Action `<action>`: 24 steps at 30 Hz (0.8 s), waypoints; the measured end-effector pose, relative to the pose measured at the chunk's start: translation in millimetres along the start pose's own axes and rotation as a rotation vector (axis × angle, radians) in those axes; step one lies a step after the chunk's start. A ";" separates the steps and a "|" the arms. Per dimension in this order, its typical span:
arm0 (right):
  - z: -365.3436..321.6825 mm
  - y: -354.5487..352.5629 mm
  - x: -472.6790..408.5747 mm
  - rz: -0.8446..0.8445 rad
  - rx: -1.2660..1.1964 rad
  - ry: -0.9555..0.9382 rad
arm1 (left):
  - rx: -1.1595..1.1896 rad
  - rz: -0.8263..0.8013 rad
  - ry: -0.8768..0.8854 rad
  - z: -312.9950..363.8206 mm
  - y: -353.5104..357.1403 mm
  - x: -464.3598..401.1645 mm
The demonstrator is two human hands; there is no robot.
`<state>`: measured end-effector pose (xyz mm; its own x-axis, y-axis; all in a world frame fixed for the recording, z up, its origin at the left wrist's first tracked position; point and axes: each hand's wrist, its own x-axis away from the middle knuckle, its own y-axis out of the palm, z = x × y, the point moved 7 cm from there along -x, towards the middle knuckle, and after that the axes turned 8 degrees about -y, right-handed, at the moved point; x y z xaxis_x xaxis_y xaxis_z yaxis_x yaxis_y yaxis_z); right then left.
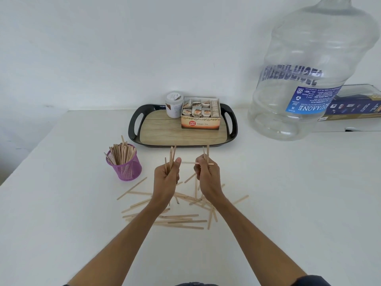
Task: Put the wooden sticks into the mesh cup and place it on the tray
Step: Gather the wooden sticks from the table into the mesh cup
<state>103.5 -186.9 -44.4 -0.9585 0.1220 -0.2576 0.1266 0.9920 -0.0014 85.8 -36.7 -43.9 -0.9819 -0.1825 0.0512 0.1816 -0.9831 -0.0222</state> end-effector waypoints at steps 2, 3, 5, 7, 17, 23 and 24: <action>1.7 0.6 -1.7 -0.018 -0.007 0.002 | -0.008 0.004 0.003 1.3 0.3 -1.5; 1.9 0.1 -2.6 -0.020 -0.008 0.002 | -0.012 0.007 0.009 3.0 0.0 -2.6; 0.6 -2.2 -5.4 0.000 -0.017 0.003 | -0.022 0.014 0.031 8.3 -1.0 -5.7; -2.4 -5.3 -7.6 0.040 -0.044 0.012 | -0.030 0.020 0.054 13.4 -2.0 -8.8; 2.0 -12.5 9.3 0.172 0.067 0.019 | -0.089 0.064 0.086 0.9 4.5 5.5; -15.6 -11.4 -1.9 0.184 0.071 -0.005 | -0.126 0.060 0.139 16.7 1.9 0.9; -15.3 -10.9 -5.1 0.177 0.075 0.016 | -0.145 0.057 0.151 17.7 2.2 0.5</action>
<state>103.1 -197.7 -28.3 -0.9235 0.2957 -0.2445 0.3120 0.9496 -0.0299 86.7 -39.2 -26.2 -0.9692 -0.2231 -0.1041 0.2380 -0.9571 -0.1651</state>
